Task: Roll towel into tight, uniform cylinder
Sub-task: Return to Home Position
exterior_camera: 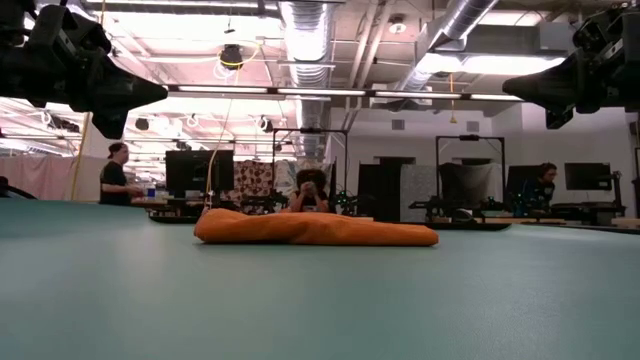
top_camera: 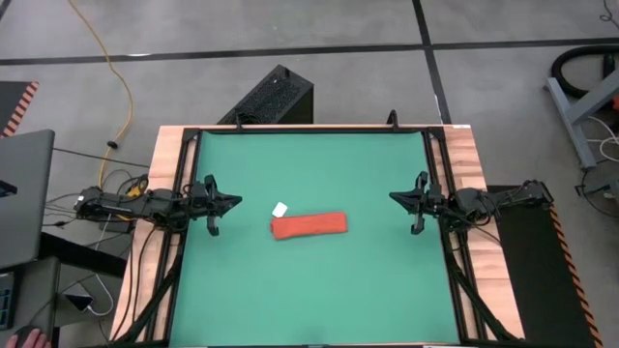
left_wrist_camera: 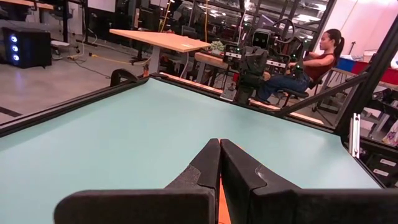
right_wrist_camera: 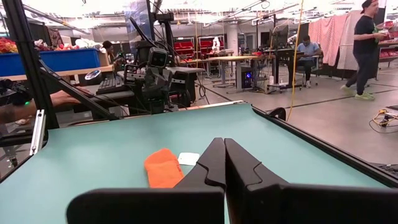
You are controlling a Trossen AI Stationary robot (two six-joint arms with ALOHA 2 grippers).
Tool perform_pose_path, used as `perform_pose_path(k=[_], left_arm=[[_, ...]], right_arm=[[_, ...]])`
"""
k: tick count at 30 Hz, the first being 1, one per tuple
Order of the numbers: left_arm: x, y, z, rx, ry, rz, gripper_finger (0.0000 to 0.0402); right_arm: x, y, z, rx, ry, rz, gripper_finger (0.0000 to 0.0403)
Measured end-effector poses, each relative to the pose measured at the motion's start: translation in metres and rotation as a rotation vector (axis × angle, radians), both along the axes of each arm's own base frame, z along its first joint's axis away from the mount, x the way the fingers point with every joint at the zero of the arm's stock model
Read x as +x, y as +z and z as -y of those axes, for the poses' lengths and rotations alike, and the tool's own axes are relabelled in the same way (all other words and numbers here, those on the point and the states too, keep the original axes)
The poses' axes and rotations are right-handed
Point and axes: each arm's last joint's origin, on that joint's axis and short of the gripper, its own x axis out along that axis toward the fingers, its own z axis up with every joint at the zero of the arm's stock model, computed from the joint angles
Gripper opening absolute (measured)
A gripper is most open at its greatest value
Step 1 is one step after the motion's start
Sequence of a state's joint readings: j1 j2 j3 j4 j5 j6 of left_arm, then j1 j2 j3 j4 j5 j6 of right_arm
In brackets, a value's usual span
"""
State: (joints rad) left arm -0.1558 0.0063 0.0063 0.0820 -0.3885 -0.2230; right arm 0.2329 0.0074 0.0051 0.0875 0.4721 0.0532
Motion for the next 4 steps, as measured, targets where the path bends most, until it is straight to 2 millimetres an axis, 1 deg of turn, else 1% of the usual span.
perform_pose_path(k=[4], left_arm=[[0.0, 0.0, 0.0, 0.0, 0.0, 0.0, 0.0]], right_arm=[[0.0, -0.0001, 0.0, 0.0, 0.0, 0.0, 0.0012]])
